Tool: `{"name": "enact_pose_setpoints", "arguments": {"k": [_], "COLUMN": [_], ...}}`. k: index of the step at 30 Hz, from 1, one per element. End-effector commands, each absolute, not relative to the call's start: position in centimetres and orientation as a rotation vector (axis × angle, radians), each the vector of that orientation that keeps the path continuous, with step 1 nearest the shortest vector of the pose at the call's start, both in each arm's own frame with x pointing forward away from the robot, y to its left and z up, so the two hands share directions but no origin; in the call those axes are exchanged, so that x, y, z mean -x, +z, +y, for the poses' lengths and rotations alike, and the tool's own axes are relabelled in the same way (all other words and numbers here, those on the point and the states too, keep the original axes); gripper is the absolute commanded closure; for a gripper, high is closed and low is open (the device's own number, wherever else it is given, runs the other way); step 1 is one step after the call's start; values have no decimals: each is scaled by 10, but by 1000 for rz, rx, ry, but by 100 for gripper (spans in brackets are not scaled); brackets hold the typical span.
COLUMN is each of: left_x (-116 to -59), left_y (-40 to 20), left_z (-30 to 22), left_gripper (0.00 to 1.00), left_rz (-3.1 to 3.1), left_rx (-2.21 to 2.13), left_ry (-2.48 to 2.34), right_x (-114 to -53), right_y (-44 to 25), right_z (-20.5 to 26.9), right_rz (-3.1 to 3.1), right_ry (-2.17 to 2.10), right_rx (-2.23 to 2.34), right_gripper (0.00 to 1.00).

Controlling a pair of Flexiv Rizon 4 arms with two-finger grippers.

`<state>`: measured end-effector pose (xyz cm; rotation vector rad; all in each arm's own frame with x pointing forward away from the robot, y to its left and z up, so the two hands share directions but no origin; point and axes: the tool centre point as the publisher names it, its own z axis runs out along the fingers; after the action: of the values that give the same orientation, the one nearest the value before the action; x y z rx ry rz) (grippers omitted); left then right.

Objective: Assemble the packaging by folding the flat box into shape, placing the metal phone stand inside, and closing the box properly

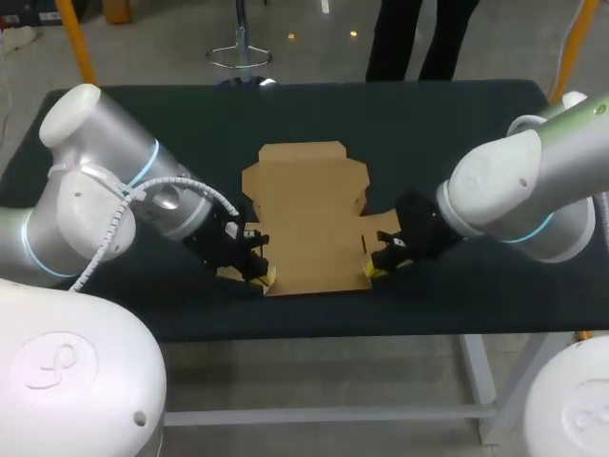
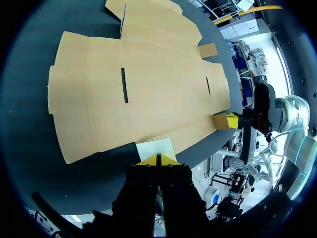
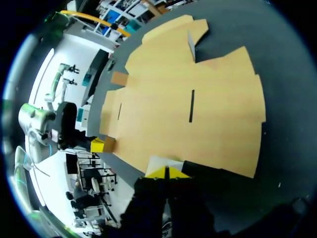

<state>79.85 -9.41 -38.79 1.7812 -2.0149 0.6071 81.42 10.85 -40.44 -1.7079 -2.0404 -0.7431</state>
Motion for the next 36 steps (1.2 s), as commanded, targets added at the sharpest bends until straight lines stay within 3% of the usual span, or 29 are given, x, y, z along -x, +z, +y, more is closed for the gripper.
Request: {"name": "enact_pose_setpoints", "arguments": {"k": [1,36], "left_x": [-799,-802], "left_y": [-390,-410], "left_z": [-100,-104], "left_gripper": [100,100], "left_rz": [-2025,-2089], "left_rx": [-1805,-1972], "left_ry": [594,626], "right_x": [-812,-810], "right_y": [-405,-425], "right_z": [114,128], "right_rz": [-2064,-2212], "right_ry": [-732,-646], "right_rx": [1724,1770], "right_gripper": [100,100]}}
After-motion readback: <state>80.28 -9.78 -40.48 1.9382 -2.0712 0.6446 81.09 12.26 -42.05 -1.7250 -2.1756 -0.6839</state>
